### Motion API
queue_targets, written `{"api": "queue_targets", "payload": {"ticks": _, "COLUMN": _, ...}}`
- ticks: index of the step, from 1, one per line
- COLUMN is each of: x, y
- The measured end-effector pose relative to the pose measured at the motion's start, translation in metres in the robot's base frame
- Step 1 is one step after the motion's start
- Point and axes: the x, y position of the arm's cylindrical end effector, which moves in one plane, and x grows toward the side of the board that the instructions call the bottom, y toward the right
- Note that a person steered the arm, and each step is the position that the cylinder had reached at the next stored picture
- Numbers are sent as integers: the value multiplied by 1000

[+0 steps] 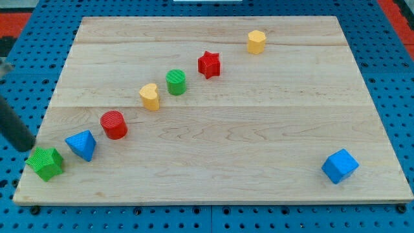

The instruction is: Push the green star along with the blue triangle into the red circle

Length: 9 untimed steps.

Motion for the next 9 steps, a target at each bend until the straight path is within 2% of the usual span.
{"api": "queue_targets", "payload": {"ticks": 1, "x": 2, "y": -1}}
{"api": "queue_targets", "payload": {"ticks": 3, "x": 63, "y": -1}}
{"api": "queue_targets", "payload": {"ticks": 4, "x": 56, "y": 9}}
{"api": "queue_targets", "payload": {"ticks": 5, "x": 24, "y": 20}}
{"api": "queue_targets", "payload": {"ticks": 6, "x": 18, "y": 49}}
{"api": "queue_targets", "payload": {"ticks": 7, "x": 18, "y": 51}}
{"api": "queue_targets", "payload": {"ticks": 8, "x": 31, "y": 4}}
{"api": "queue_targets", "payload": {"ticks": 9, "x": 44, "y": 12}}
